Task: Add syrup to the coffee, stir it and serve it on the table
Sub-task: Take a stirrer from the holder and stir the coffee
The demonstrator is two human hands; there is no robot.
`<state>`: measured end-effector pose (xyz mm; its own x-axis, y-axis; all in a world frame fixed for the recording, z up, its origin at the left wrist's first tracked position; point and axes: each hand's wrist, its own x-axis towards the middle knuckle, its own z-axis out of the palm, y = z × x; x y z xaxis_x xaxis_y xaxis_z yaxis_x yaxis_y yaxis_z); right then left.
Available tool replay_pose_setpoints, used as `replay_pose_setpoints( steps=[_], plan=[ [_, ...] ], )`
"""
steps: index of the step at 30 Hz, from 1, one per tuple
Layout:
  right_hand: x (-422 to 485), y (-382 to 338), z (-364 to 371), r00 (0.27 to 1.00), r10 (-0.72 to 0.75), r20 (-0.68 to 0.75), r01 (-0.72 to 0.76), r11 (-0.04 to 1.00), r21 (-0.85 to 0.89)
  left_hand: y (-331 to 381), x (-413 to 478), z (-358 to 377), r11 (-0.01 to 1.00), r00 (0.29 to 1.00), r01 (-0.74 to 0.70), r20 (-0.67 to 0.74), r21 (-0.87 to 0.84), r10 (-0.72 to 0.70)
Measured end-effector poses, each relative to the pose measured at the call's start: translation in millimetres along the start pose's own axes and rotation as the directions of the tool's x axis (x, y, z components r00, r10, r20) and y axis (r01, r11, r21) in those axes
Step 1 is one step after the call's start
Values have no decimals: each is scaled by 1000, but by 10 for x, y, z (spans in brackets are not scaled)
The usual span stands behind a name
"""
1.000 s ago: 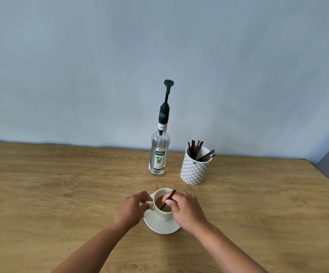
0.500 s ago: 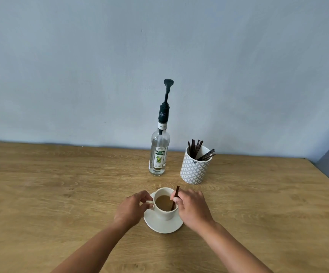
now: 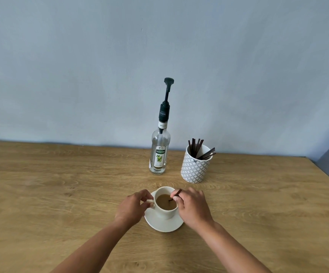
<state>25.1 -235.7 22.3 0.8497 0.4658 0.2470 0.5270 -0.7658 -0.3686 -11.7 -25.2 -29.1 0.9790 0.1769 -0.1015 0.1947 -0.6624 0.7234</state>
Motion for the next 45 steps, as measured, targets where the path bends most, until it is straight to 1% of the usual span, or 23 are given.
replay_pose_setpoints(
  steps=[3,8,10,15,22,26,28,30,35,37,39,43,45],
  plan=[
    [-11,1,-10,1000,-10,-22,10,1000,17,-4,1,-2,1000,1000,-5,-3,12,5],
    [23,-60,38,1000,2,9,-3,996,94,-8,8,3,1000,1000,-6,1,18,6],
    [29,-68,50,1000,19,-5,-18,996,90,-9,9,2,1000,1000,-2,1,20,2],
    [12,-29,11,1000,9,-27,-9,1000,-14,-10,12,1,1000,1000,-7,5,0,7],
    [31,-43,33,1000,22,0,-22,997,74,-9,8,2,1000,1000,-9,2,11,9],
    [39,-17,16,1000,31,-2,-31,999,-23,-6,12,-6,1000,1000,-10,5,24,10],
    [22,-4,-5,999,22,-24,-23,998,-54,-7,15,-5,1000,1000,-6,4,25,6],
    [6,7,-13,999,20,-42,-21,999,-34,-10,17,-3,1000,1000,-5,6,29,4],
    [30,-30,56,999,36,17,-37,994,107,-5,14,-7,1000,1000,-6,12,25,5],
    [52,-56,83,999,47,23,-50,990,131,2,10,-15,1000,1000,-8,17,28,7],
    [68,-68,81,998,63,25,-65,993,101,10,8,-22,999,1000,-7,17,35,7],
    [50,-53,18,999,42,-27,-43,997,-61,8,5,-25,999,1000,-7,19,35,7],
    [28,-51,-6,999,30,-42,-33,996,-81,3,6,-20,1000,1000,-5,21,9,5]
  ],
)
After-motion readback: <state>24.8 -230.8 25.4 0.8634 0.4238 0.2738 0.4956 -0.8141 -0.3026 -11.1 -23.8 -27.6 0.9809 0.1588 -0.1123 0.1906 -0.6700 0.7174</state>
